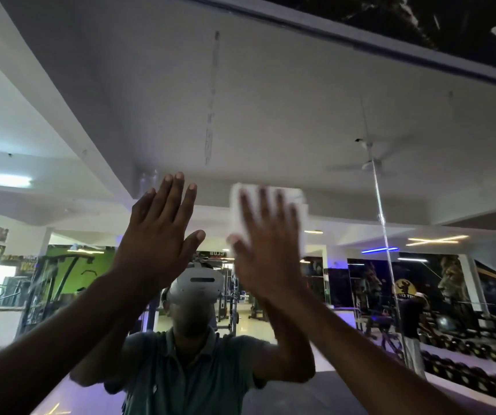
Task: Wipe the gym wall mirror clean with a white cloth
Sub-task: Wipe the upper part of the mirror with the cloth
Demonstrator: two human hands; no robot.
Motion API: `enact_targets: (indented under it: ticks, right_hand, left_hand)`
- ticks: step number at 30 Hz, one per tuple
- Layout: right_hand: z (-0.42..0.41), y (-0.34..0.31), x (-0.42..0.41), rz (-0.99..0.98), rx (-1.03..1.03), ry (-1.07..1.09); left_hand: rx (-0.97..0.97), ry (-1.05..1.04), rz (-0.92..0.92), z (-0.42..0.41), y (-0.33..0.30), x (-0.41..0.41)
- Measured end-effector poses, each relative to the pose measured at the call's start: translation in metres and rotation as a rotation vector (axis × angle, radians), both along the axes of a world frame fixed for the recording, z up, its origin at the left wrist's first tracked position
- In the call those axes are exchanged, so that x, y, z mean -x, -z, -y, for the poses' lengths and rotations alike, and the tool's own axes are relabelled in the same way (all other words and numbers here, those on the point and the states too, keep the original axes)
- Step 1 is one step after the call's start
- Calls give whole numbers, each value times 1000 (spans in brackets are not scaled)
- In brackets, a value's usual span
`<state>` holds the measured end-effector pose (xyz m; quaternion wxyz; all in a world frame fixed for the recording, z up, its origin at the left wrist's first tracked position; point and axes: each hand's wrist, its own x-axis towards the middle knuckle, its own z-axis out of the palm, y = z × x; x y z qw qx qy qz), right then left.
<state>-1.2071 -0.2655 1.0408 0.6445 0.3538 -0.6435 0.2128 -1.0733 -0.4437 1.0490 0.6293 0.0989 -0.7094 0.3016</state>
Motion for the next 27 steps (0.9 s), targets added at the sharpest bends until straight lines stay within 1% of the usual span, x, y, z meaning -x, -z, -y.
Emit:
enact_targets:
  ticks: [1,2,3,4,5,7,9,10,11,12,13,14,16,17,19,20,21,22,23,24,26,27]
  right_hand:
    - [4,8,-5,-74,-128,-26]
    - [-3,1,-1,-134,-211,-29]
    - [-15,-16,14,-174,-251,16]
    - [-28,-37,31,-184,-254,105]
    - [-44,-61,52,-148,-209,188]
    - [-81,-104,89,-13,31,209]
    - [-107,-129,103,195,231,128]
    - [-107,-137,99,297,301,85]
    - [-98,-142,93,352,352,47]
    - [-81,-143,77,332,362,48]
    - [-57,-138,58,235,337,51]
    - [-30,-126,35,113,271,47]
    - [17,-98,2,-92,52,38]
    - [24,-90,-7,-151,-53,28]
    - [10,-103,1,-249,-195,38]
    - [-4,-120,16,-294,-226,82]
    - [-20,-140,34,-305,-215,116]
    - [-38,-164,54,-275,-150,116]
    - [-60,-189,74,-202,-54,107]
    - [-83,-209,90,-82,46,112]
    - [-116,-237,110,152,161,139]
    - [-122,-247,113,237,221,124]
  left_hand:
    - [-11,5,8,-3,0,-1]
    - [-19,8,19,-6,0,-3]
    - [-23,7,30,-8,0,-6]
    - [-16,6,38,-10,-2,-10]
    - [1,8,43,-13,-6,-16]
    - [52,28,47,-15,-17,-27]
    - [106,45,50,-18,-33,-38]
    - [114,42,54,-19,-42,-41]
    - [116,39,47,-20,-52,-42]
    - [118,42,29,-19,-62,-42]
    - [115,52,7,-17,-73,-42]
    - [106,68,-13,-15,-84,-43]
    - [95,74,-45,-8,-105,-44]
    - [97,55,-55,-4,-115,-45]
    - [116,11,-65,2,-134,-45]
    - [121,-2,-70,5,-143,-46]
    - [124,-14,-77,8,-150,-46]
    - [131,-27,-78,11,-158,-46]
    - [137,-38,-77,12,-163,-45]
    - [136,-45,-75,14,-166,-42]
    - [113,-31,-95,16,-165,-28]
    - [109,-9,-123,19,-163,-21]
